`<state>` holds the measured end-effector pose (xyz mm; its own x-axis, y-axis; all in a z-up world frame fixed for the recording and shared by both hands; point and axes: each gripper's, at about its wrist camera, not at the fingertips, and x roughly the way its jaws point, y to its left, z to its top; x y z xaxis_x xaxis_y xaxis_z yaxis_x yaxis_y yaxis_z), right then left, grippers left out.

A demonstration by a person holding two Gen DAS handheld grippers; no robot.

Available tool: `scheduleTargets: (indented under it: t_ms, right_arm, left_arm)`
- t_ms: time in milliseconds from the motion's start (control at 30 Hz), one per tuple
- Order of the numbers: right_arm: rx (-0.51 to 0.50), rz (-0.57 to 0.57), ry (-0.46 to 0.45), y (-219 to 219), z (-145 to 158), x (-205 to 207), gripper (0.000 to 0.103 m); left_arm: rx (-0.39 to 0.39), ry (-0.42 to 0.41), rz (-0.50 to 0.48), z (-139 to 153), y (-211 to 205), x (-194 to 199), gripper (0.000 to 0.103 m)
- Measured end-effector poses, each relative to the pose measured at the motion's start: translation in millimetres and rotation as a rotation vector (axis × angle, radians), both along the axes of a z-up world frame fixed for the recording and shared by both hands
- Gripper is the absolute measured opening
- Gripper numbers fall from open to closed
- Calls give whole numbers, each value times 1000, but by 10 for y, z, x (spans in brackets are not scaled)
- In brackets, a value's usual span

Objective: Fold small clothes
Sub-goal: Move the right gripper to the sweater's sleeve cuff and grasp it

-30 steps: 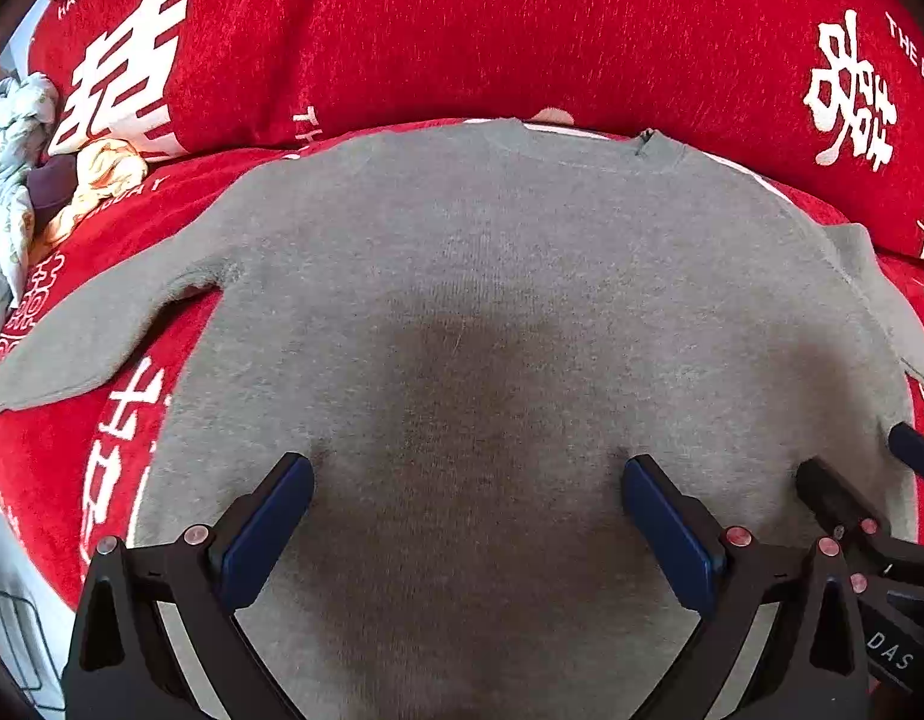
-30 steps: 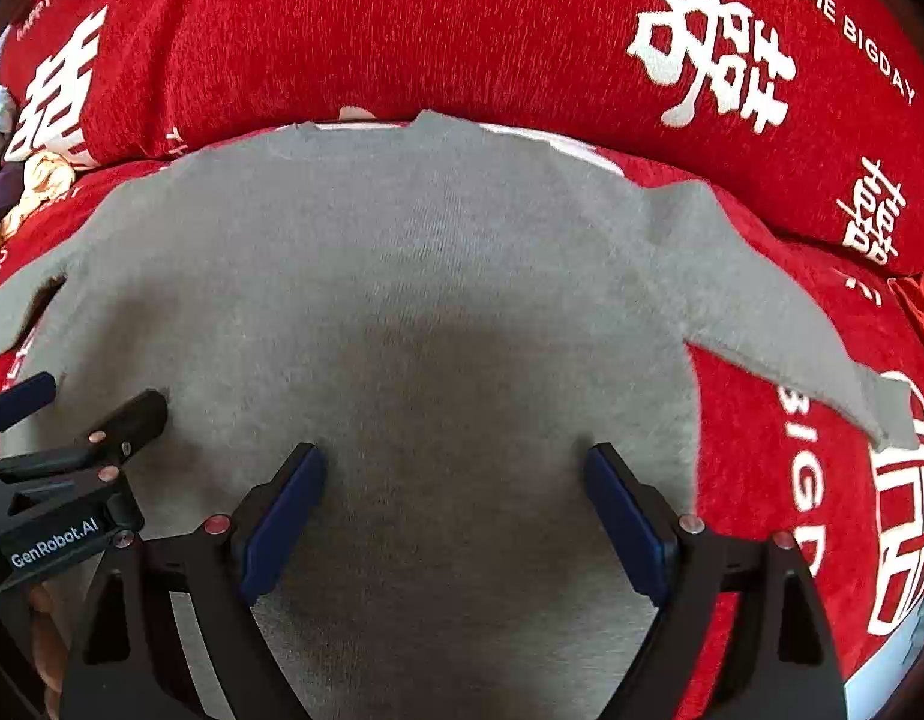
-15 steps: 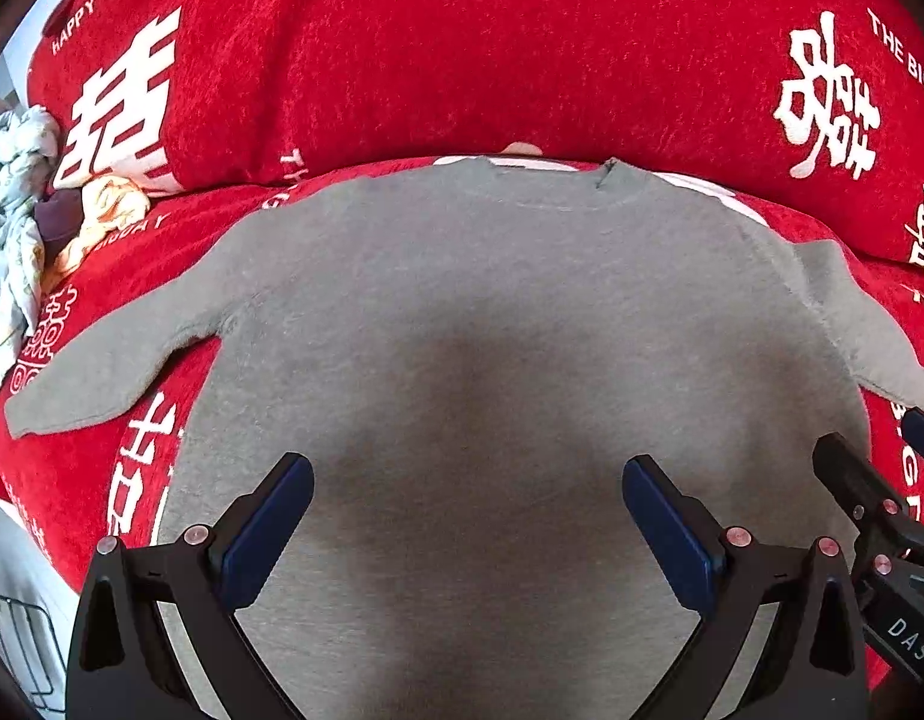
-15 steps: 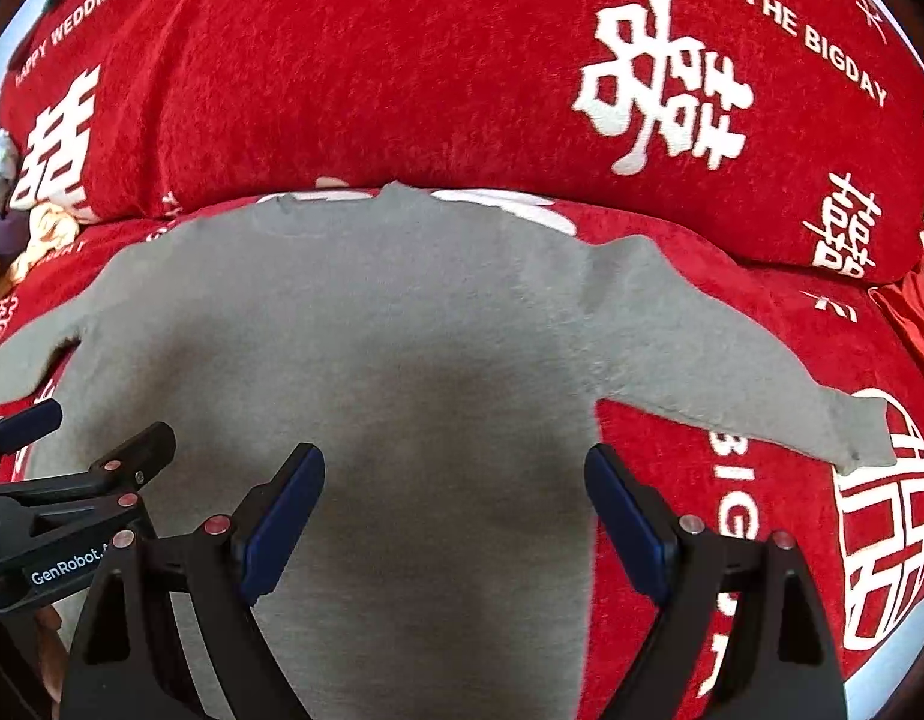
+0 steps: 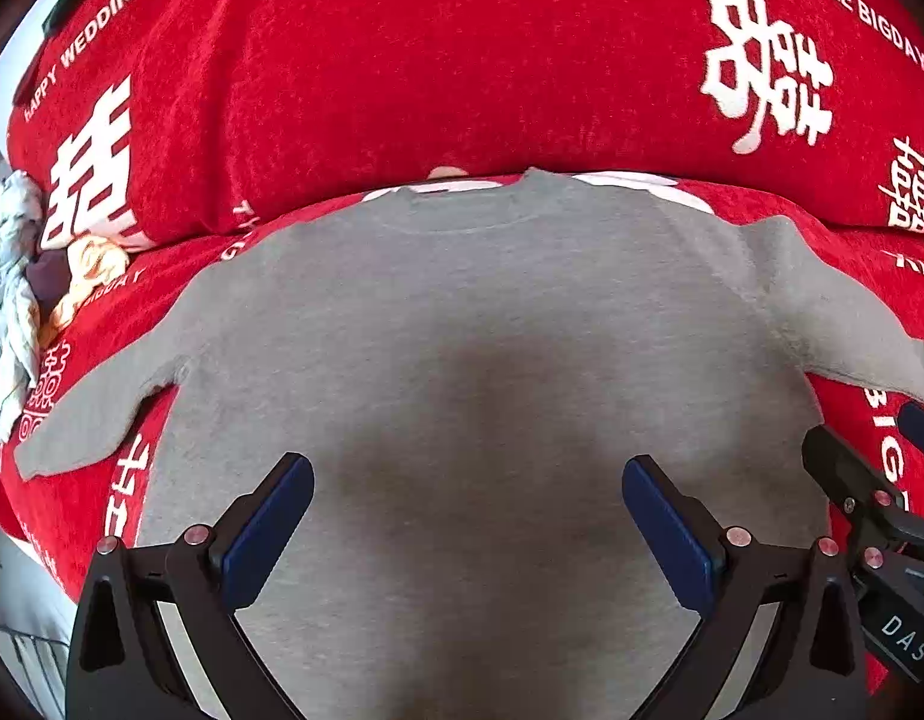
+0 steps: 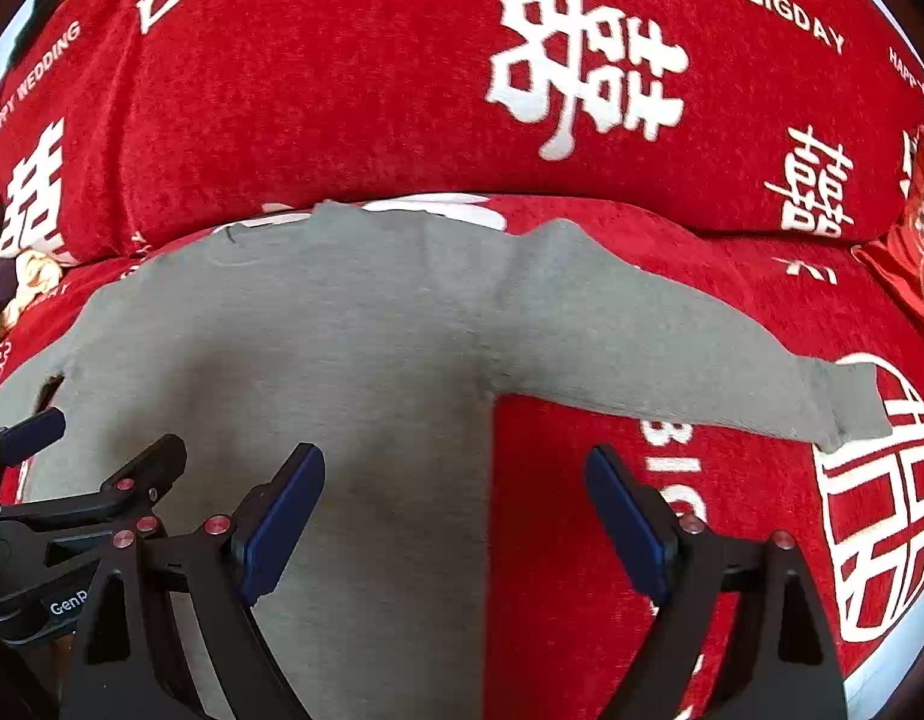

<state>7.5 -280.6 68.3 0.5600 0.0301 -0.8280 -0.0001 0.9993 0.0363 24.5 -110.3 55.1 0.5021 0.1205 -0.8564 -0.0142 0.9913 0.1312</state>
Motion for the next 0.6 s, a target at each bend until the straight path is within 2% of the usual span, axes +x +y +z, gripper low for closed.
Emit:
scheduleTargets:
  t_ms: [233,600]
  right_arm:
    - [15,-40,7,-329,-75,18,90]
    - [50,-173,25,-1039,-118,103,90]
  left_arm:
    - [11,3,-26,-16,-273,99,103]
    - [2,30,-93,-67,-815,340,103]
